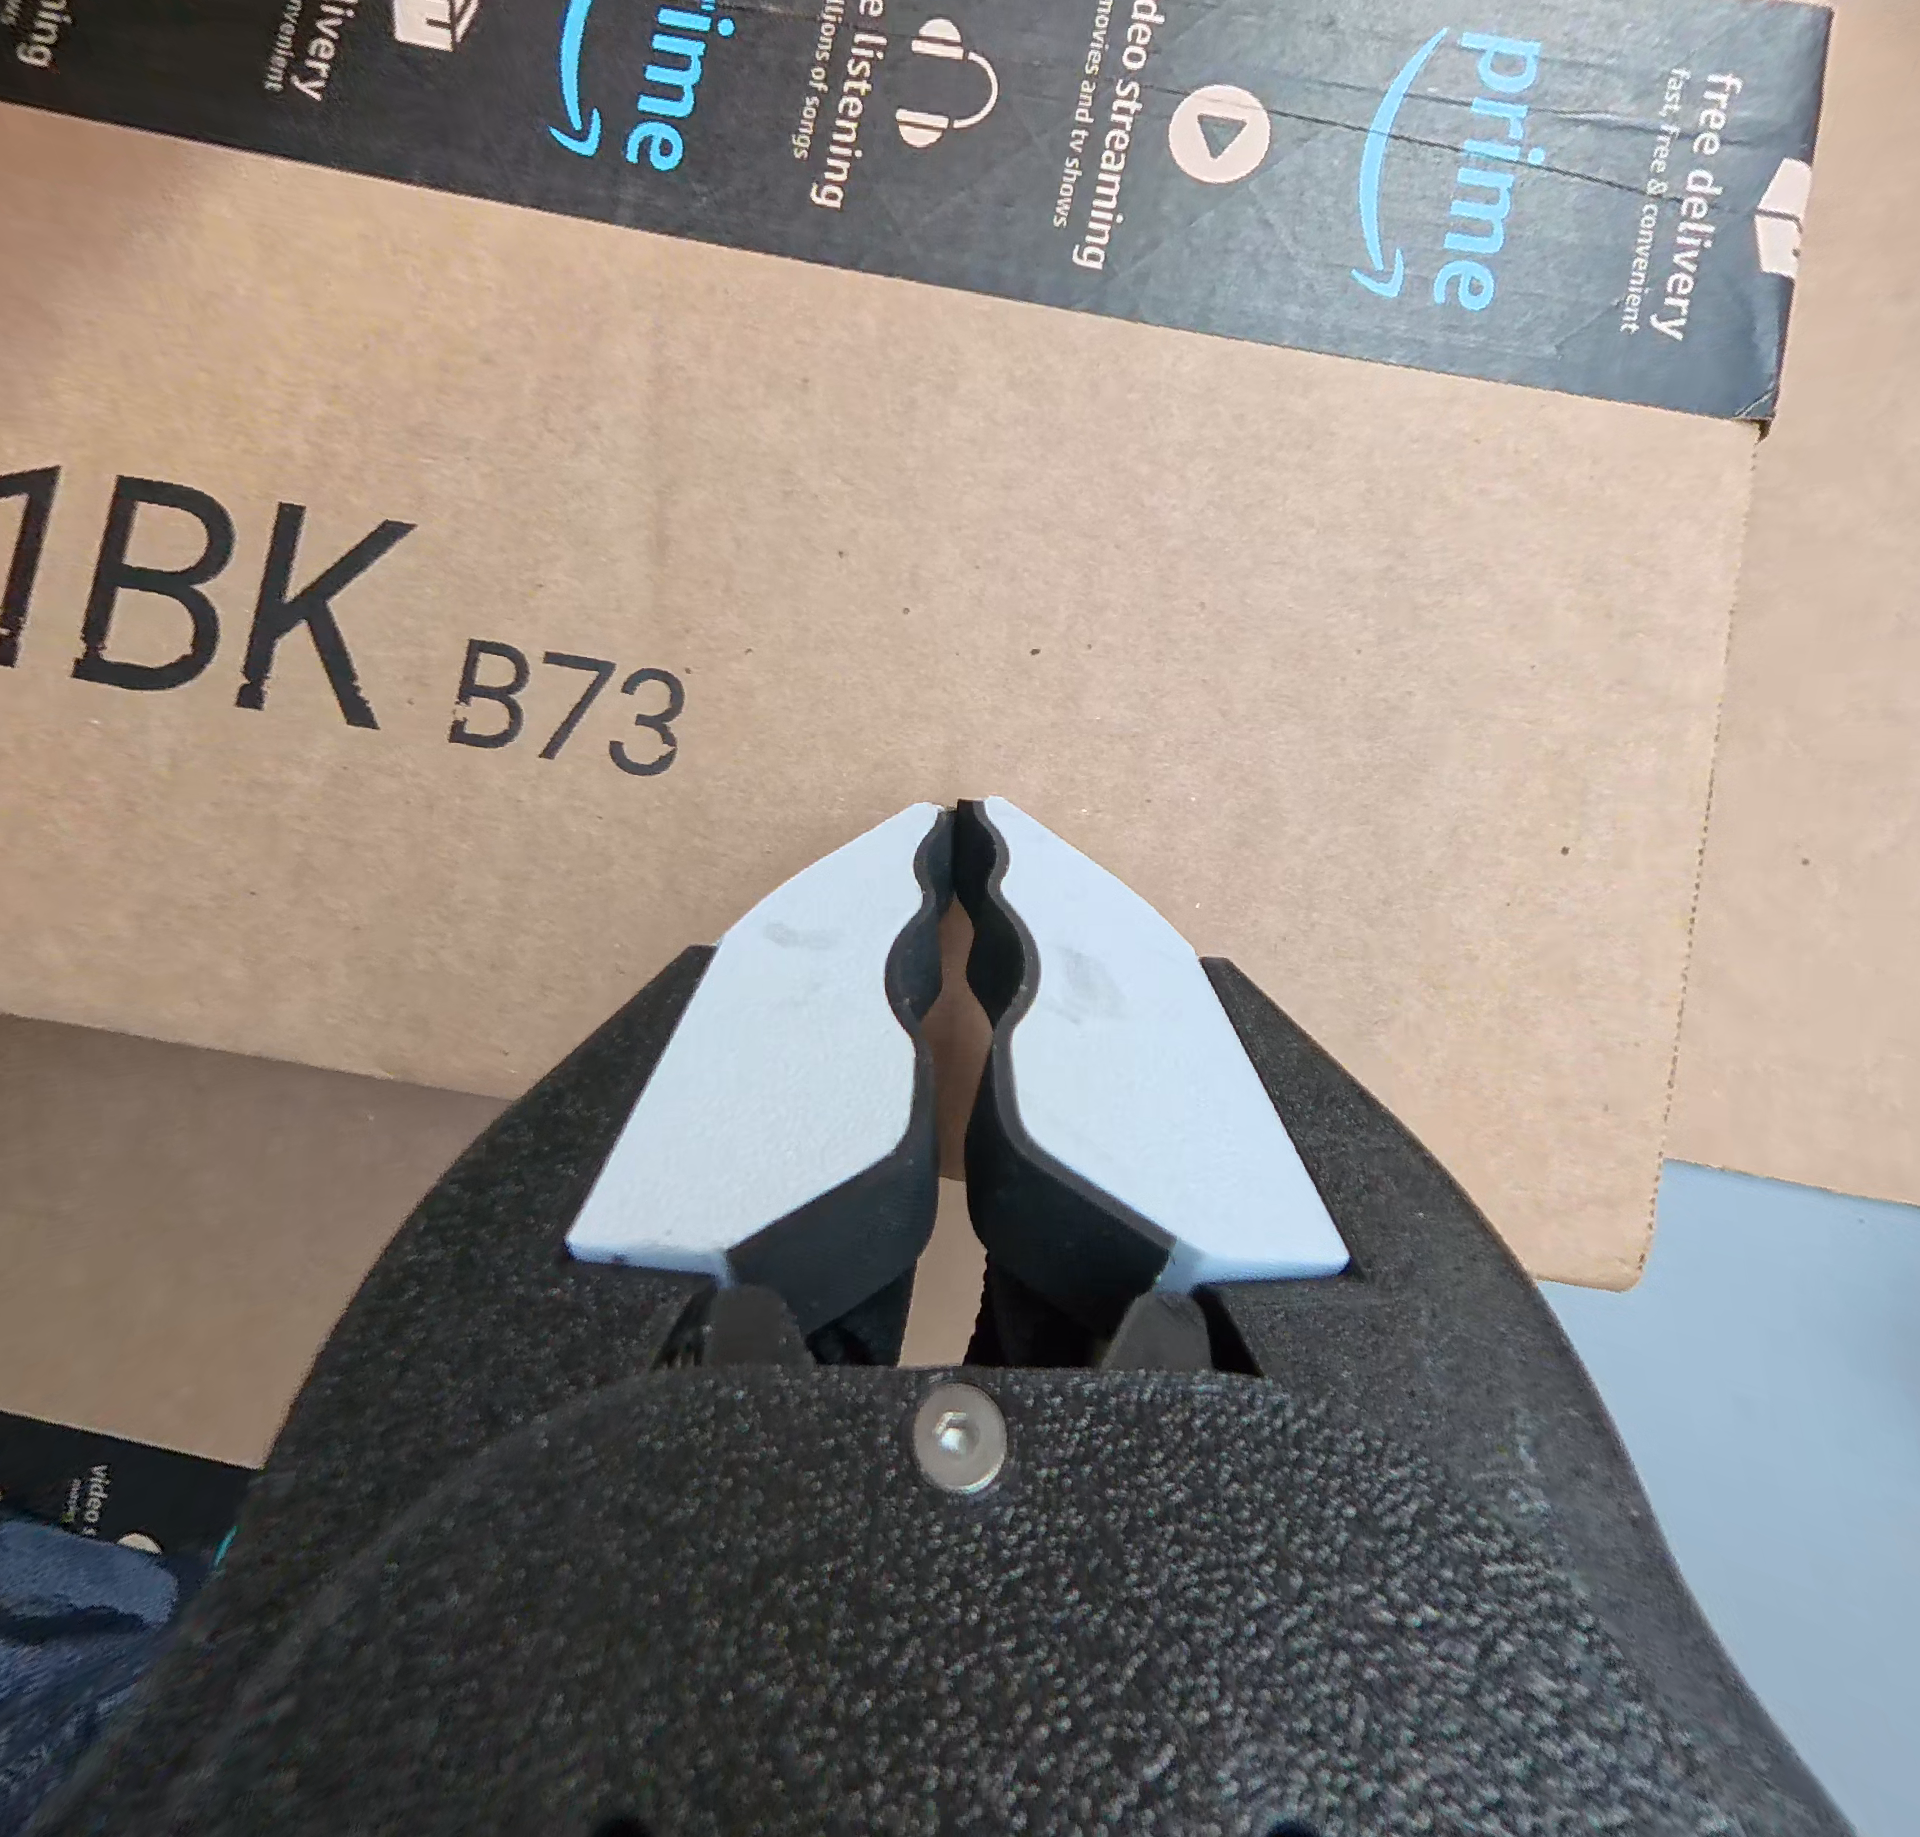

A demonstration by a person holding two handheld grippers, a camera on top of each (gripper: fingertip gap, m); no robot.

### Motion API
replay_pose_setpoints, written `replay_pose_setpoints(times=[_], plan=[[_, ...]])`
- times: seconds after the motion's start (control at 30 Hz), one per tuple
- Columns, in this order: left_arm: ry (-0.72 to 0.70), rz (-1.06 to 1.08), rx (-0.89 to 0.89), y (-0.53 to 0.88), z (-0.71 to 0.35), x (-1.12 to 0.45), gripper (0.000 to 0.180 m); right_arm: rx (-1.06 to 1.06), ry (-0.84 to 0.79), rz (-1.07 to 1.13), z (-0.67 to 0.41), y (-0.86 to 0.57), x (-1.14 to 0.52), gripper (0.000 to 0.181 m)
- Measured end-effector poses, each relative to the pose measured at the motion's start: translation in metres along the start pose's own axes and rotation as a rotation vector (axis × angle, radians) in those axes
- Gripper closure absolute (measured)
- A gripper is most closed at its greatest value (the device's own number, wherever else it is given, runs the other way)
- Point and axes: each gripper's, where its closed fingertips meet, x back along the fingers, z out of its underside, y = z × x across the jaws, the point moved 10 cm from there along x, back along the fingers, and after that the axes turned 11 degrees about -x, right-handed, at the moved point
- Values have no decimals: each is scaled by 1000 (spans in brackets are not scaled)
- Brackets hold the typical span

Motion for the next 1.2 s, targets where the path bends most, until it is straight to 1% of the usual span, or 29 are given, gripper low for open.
replay_pose_setpoints(times=[0.1,0.2,0.37,0.53,0.63,0.67,0.97,1.2], plan=[[10,7,16,0,14,15,168,-11,-8,-2,1,0,0,180],[50,6,16,-3,32,30,168,-17,-4,2,0,0,-1,180],[48,-10,30,-9,59,56,168,-26,-4,-1,0,1,-1,180],[84,-10,25,-13,81,78,168,-27,4,-1,-1,2,-1,180],[65,3,30,-16,92,91,168,-22,7,-6,-2,4,-2,180],[93,2,17,-18,96,95,168,-19,9,-1,-2,5,-2,180],[163,-69,79,-33,142,143,167,-32,-3,0,-1,7,-3,180],[173,-104,91,-44,166,167,167,-17,15,-16,-2,7,-3,180]])
